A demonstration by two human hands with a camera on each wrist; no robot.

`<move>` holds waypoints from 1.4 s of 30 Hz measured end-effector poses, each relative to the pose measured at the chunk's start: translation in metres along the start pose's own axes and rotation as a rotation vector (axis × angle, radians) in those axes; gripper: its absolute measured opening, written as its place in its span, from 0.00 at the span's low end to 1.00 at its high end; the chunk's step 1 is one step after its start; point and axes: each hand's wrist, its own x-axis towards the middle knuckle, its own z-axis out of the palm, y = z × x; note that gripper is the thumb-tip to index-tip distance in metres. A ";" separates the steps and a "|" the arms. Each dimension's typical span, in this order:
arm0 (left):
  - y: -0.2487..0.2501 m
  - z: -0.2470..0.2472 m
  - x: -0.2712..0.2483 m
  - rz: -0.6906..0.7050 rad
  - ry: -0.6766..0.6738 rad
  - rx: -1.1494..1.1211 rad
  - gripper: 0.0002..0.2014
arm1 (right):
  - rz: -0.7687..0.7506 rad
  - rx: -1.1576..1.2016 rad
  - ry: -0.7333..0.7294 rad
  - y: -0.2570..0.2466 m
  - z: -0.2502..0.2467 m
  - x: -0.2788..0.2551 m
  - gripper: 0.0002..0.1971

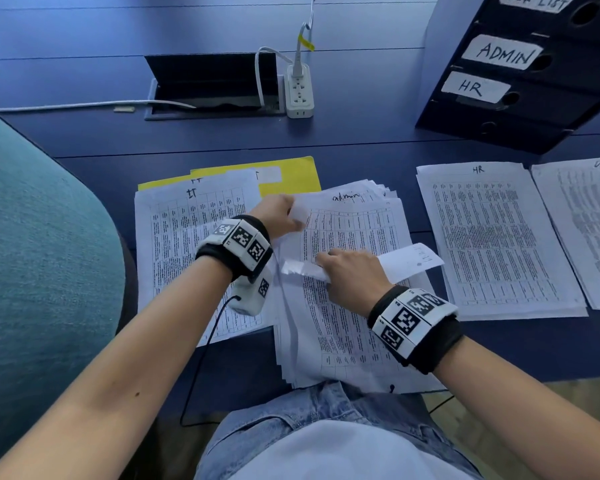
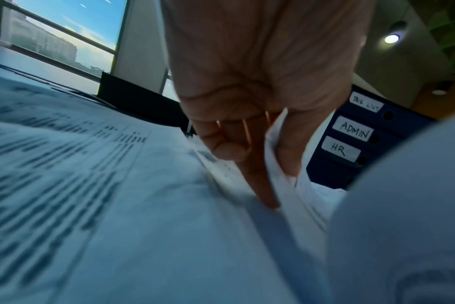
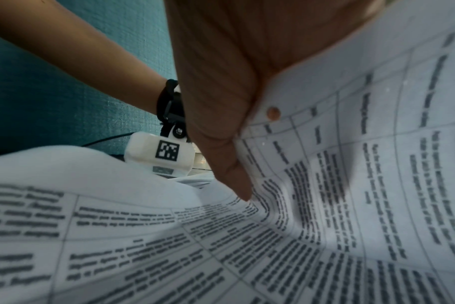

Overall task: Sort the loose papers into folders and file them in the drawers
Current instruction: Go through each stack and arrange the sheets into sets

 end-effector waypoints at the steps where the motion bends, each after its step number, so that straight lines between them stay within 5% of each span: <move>1: -0.001 0.001 0.000 -0.034 0.013 0.046 0.17 | 0.002 -0.004 0.015 0.000 -0.001 0.000 0.15; 6: -0.011 -0.024 0.006 -0.143 0.315 -0.274 0.08 | 0.022 -0.016 0.075 0.003 -0.008 0.006 0.13; 9: -0.019 -0.045 0.009 -0.166 0.441 -0.433 0.15 | 0.064 -0.045 0.093 0.006 -0.017 0.010 0.12; 17: -0.048 -0.053 0.010 -0.484 0.765 -0.633 0.14 | 0.085 -0.131 0.021 0.011 -0.029 0.011 0.11; 22: -0.063 -0.047 0.012 -0.602 0.830 -0.915 0.20 | 0.060 -0.171 0.067 0.008 -0.019 0.011 0.12; 26: -0.069 -0.047 0.015 -0.581 0.854 -1.021 0.14 | 0.128 -0.195 0.195 0.010 -0.016 0.020 0.06; 30: -0.075 -0.051 0.016 -0.550 0.875 -1.144 0.15 | 0.234 -0.205 0.371 0.023 -0.021 0.033 0.18; 34: -0.066 -0.060 0.015 -0.503 0.877 -1.017 0.21 | 0.128 -0.152 0.453 0.030 -0.027 0.040 0.12; 39: -0.053 -0.062 0.015 -0.404 0.831 -0.761 0.18 | -0.021 -0.082 0.246 0.028 -0.066 0.042 0.12; 42: -0.050 -0.062 0.019 -0.296 0.736 -0.700 0.17 | -0.053 -0.076 0.274 0.024 -0.085 0.044 0.10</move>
